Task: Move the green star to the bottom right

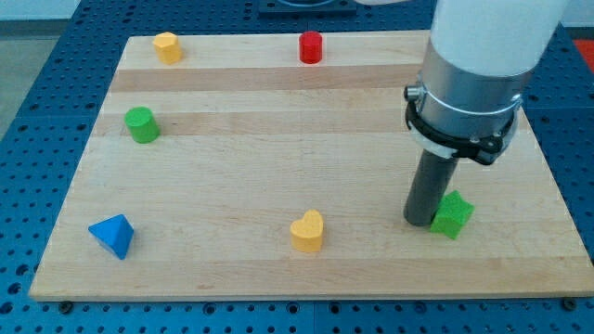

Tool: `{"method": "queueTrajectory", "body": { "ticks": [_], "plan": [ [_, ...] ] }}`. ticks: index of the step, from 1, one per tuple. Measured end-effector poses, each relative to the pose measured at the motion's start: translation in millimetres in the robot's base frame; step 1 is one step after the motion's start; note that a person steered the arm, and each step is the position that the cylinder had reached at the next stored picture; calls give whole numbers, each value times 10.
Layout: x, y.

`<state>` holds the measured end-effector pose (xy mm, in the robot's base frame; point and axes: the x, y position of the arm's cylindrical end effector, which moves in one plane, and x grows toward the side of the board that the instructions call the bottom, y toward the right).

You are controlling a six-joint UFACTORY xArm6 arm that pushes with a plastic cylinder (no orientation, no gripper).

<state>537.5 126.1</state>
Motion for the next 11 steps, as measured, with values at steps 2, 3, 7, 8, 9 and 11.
{"method": "queueTrajectory", "body": {
  "ticks": [2,3,7,8,9,11],
  "plan": [
    [-92,266],
    [-20,425],
    [18,570],
    [18,571],
    [40,649],
    [64,649]
  ]
}}
